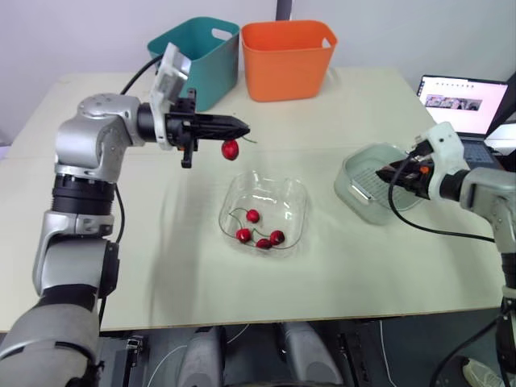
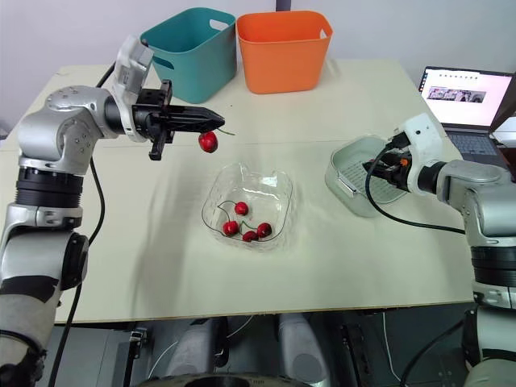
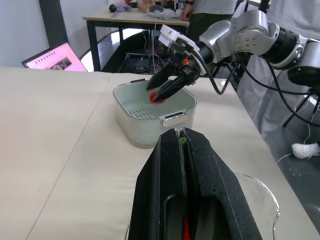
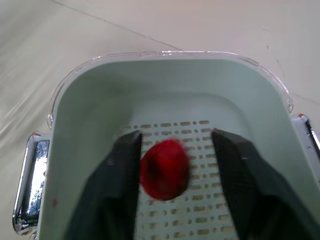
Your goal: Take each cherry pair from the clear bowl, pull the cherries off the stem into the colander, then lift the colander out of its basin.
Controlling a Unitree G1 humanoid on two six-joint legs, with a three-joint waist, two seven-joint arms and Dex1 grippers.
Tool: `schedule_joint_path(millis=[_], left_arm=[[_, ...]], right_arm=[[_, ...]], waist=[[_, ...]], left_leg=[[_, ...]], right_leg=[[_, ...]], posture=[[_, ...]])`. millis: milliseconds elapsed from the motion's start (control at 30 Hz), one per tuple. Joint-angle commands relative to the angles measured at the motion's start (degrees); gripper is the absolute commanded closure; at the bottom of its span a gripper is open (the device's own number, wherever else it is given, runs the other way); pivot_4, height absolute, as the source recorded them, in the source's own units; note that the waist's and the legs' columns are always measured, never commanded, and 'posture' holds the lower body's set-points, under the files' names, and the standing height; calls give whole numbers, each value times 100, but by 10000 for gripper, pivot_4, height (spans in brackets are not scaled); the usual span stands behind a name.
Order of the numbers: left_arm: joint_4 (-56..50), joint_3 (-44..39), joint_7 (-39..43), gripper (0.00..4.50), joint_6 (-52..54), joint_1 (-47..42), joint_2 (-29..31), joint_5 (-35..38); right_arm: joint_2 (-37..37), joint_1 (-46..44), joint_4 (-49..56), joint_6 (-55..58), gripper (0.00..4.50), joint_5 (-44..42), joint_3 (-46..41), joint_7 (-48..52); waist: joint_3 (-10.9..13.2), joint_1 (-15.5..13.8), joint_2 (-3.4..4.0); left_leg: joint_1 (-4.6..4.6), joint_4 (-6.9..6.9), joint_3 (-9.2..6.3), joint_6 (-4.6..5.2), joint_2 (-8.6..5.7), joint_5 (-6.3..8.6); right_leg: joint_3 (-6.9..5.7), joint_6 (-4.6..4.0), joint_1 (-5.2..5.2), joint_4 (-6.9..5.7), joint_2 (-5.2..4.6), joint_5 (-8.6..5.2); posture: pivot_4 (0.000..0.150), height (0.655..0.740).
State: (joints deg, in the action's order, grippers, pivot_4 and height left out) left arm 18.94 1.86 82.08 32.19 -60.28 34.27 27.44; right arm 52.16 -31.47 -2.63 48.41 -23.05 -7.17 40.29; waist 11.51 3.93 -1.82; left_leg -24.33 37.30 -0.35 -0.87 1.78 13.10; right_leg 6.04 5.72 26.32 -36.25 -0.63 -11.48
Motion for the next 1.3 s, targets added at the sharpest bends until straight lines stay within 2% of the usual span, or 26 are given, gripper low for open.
schedule_joint_path(millis=[33,100,200,300,433,533,867,1300], left_arm=[[-182,-60,-10,45000,-18,-24,100,16],[-162,-65,-9,45000,-28,-34,110,8],[-121,-79,-16,45000,-54,-66,119,-6],[-117,-138,-36,45000,-2,-137,119,39],[-335,-245,-85,45000,257,-180,103,242],[-581,-263,-200,45000,361,-70,37,337],[-1123,-330,-638,45000,641,201,-94,680],[-1268,-257,-844,45000,696,297,-220,825]], right_arm=[[122,-190,48,-41,7955,9,-179,95],[125,-274,77,3,1141,-58,-249,163],[11,-486,247,180,1141,-340,-395,257],[-350,-891,699,821,1141,-1089,-587,294],[-1123,-1399,1393,1777,508,-2190,-543,240],[-1812,-1696,1494,2081,508,-2584,-405,-27],[-2899,-1920,1380,1955,508,-2677,103,-340],[-3359,-2113,1159,1831,508,-2572,418,-472]], waist=[[0,1,0],[0,1,0],[0,3,0],[0,18,0],[0,7,1],[0,-1,0],[0,0,1],[0,5,1]], left_leg=[[0,0,0,0,0,0],[0,0,0,0,0,0],[0,0,0,0,0,0],[1,-1,0,0,1,0],[6,-3,-7,0,3,0],[1,-1,-12,0,3,0],[-4,7,-12,0,1,0],[-2,4,-13,0,2,0]], right_leg=[[0,0,0,0,0,0],[0,0,0,0,0,0],[0,0,0,0,0,0],[0,0,0,0,1,1],[-2,0,1,-10,6,0],[-5,0,-1,-9,4,0],[-7,1,-1,-9,0,0],[-8,1,-1,-10,1,0]], posture=[[1500,7400],[1500,7400],[1500,7400],[1500,7400],[1500,7400],[1500,7400],[1500,7400],[1500,7400]])
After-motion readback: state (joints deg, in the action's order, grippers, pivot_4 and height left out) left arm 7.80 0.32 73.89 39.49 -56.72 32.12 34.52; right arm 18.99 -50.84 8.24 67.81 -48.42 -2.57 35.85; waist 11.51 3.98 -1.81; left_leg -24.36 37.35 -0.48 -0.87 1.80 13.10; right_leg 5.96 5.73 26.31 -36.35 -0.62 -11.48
